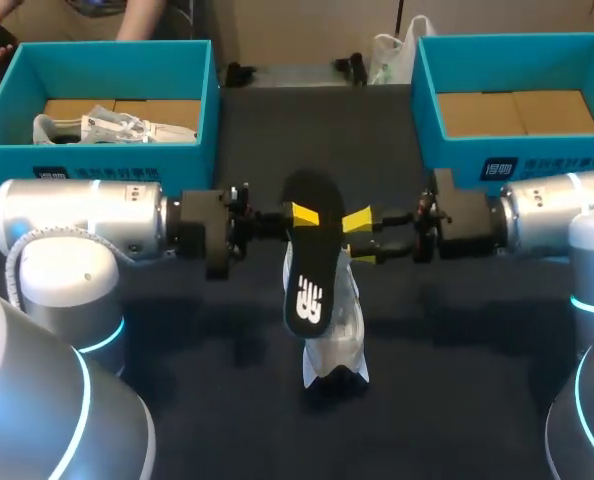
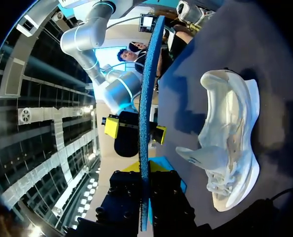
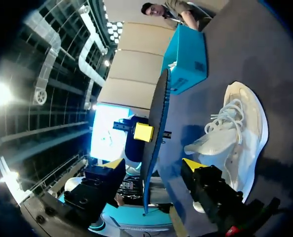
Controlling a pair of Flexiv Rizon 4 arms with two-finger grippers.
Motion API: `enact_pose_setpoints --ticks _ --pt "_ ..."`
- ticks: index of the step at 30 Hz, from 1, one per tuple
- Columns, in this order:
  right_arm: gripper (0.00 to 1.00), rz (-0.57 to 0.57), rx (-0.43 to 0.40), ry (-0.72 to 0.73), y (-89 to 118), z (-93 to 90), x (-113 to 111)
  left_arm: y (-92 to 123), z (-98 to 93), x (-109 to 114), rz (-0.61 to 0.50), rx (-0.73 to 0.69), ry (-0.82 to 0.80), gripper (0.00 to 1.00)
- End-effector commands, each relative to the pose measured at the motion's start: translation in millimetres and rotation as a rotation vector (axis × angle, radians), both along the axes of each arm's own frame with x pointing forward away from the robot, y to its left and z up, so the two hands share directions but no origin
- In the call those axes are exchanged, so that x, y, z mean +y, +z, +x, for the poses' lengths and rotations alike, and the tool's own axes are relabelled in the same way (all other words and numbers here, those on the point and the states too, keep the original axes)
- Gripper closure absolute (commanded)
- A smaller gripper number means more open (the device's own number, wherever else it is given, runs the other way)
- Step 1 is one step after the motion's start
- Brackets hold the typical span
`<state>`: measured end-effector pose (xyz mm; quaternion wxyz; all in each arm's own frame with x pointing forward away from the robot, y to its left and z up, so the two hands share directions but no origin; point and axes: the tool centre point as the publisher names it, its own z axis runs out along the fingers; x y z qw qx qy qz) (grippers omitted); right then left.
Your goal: Take the shoe out of the shoebox, open the shoe tongue, remove and reinsert the insole, then place the shoe into the shoebox
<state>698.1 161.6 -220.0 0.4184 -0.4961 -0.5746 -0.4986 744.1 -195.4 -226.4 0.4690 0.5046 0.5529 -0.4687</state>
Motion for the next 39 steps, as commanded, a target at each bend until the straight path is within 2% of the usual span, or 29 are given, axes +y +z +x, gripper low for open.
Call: enact_pose_setpoints --ticks 1,7,8,10,11,12,23,24,28,31,34,39 --pt "0.0 -0.01 0.006 0.022 5.8 0.2 -13.4 15.1 -19.4 23.0 0.071 0.003 0.004 1.0" --pt "0.0 -0.01 0.006 0.022 5.8 0.2 -13.4 22.4 -40.5 44.9 0.105 0.07 0.001 1.0" --pt "0.0 -0.031 -0.07 0.062 4.3 -2.4 -18.5 23.4 -45.5 47.5 0.106 0.071 0.002 1.0" --pt "0.0 -0.147 -0.205 0.092 -0.8 -9.1 -27.7 24.6 -56.1 51.6 0.115 0.108 -0.015 1.0" --pt "0.0 -0.173 -0.261 0.144 -5.5 -12.5 -33.0 24.5 -61.2 53.3 0.124 0.124 -0.033 1.0" --pt "0.0 -0.188 -0.274 0.24 -11.4 -16.2 -36.9 23.6 -66.3 54.6 0.15 0.116 -0.038 1.0" --pt "0.0 -0.188 -0.274 0.24 -11.4 -16.2 -36.9 23.6 -66.3 54.6 0.15 0.116 -0.038 1.0" --pt "0.0 -0.188 -0.274 0.24 -11.4 -16.2 -36.9 23.7 -69.0 49.2 0.155 0.128 -0.052 1.0" --pt "0.0 -0.301 -0.497 0.371 -12.3 -35.8 -51.7 28.5 -87.8 41.6 0.165 0.154 -0.072 1.0" --pt "0.0 -0.317 -0.591 0.411 -20.7 -49.9 -62.2 30.6 -105.1 43.9 0.155 0.225 -0.095 1.0" --pt "0.0 -0.352 -0.605 0.443 -32.8 -59.6 -67.9 31.3 -121.8 49.6 0.138 0.307 -0.13 1.0" --pt "0.0 -0.352 -0.605 0.443 -32.8 -59.6 -67.9 31.3 -121.8 49.6 0.138 0.307 -0.13 1.0"
